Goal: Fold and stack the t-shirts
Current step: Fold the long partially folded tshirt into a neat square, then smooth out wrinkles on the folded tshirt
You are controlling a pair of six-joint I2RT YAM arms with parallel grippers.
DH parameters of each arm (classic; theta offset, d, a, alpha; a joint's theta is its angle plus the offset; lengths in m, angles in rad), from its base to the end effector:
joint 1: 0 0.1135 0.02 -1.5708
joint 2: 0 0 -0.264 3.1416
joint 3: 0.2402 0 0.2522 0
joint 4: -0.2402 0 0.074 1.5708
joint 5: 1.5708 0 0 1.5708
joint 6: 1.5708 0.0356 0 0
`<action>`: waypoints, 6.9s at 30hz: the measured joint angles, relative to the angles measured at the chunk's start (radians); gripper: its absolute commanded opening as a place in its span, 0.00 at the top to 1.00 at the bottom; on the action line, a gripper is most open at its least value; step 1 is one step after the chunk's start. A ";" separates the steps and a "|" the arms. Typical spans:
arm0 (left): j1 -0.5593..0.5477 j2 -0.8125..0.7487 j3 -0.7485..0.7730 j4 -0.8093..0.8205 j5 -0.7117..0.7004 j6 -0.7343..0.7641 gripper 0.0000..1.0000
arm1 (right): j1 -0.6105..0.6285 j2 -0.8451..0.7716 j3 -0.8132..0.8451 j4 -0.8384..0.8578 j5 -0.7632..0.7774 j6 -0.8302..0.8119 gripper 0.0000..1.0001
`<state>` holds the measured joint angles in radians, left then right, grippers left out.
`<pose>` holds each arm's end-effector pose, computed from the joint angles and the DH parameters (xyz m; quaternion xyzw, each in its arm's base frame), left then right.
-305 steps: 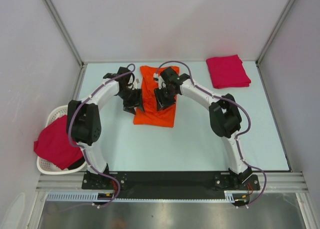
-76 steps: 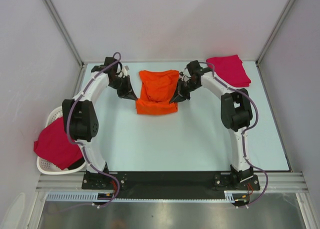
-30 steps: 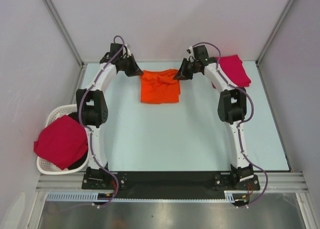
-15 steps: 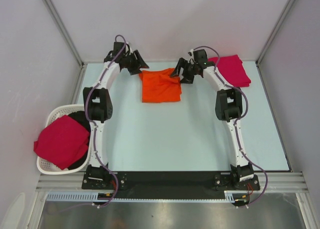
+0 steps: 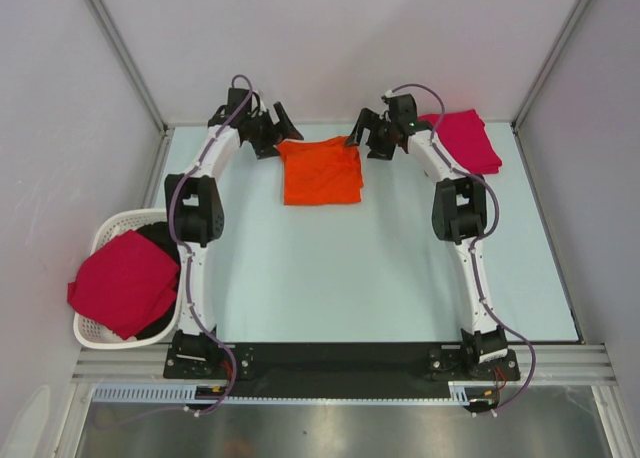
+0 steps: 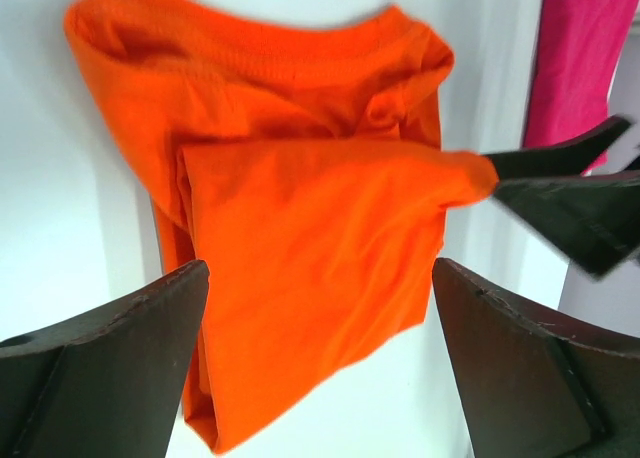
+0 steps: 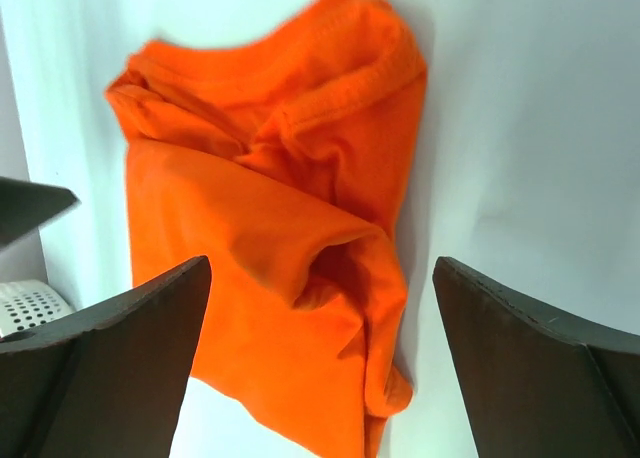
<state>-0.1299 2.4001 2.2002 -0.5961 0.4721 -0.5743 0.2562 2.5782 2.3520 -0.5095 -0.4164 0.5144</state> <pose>0.5340 -0.0861 0.2264 -0.1122 0.8976 -0.3299 0.2701 0.5520 0.1595 0.1865 0.0320 0.8977 0.3242 0.2967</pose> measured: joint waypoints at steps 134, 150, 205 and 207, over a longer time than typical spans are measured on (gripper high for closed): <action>-0.120 -0.218 -0.453 -0.058 -0.154 0.115 1.00 | 0.034 -0.199 -0.361 -0.101 -0.205 -0.216 1.00; -0.119 -0.356 -0.526 -0.033 -0.266 0.115 1.00 | 0.057 -0.199 -0.246 -0.102 -0.221 -0.211 1.00; -0.161 -0.118 -0.414 -0.040 -0.127 0.069 1.00 | 0.130 -0.010 -0.162 -0.144 -0.204 -0.089 1.00; -0.159 -0.114 -0.407 -0.050 -0.127 0.071 1.00 | 0.124 -0.019 -0.175 -0.149 -0.190 -0.091 1.00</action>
<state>-0.2886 2.2860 1.7931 -0.6456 0.3447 -0.5037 0.3805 2.5587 2.1773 -0.6586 -0.6067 0.4236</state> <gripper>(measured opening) 0.005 0.009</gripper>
